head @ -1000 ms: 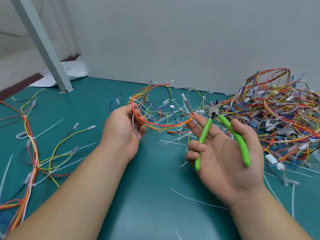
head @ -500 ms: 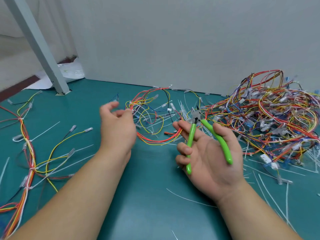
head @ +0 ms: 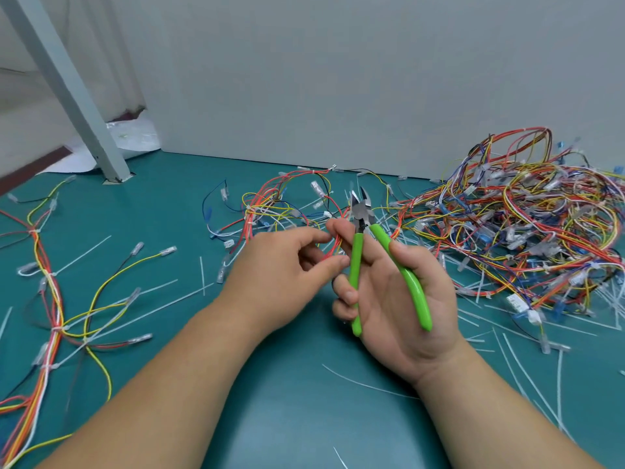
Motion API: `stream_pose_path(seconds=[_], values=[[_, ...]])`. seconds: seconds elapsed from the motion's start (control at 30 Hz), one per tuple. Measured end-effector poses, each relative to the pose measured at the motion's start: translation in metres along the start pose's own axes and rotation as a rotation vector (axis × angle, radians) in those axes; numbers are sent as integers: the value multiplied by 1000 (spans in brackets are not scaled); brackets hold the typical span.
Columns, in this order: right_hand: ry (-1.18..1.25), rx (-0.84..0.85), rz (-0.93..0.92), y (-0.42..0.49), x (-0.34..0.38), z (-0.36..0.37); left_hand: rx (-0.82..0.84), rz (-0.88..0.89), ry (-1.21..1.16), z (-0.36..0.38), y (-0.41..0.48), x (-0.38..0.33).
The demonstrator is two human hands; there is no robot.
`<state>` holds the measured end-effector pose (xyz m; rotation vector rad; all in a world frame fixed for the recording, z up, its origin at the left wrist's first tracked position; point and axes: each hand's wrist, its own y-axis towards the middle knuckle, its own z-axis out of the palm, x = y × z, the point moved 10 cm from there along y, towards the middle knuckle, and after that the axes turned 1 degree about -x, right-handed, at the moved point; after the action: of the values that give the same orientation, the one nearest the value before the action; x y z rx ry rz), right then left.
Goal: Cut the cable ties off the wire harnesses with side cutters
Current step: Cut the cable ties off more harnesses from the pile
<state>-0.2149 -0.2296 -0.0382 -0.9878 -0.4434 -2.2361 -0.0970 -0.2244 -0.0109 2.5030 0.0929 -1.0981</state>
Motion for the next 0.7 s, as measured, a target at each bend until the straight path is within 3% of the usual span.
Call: stream_pose_path(seconds=[0.13,0.4,0.47,0.7], values=[[0,-35,-18,0,2,-3,21,20,-16,7,0,-1],[-35,-208,-132,-1,11,-25,-205,-16,16,-14,2,10],[-181,-236,-199,-2,18,-24,-245,-16,6,-20,3,12],[-1141,-399,-434,-22,33,0,-316,-72,-6,-32,4,20]])
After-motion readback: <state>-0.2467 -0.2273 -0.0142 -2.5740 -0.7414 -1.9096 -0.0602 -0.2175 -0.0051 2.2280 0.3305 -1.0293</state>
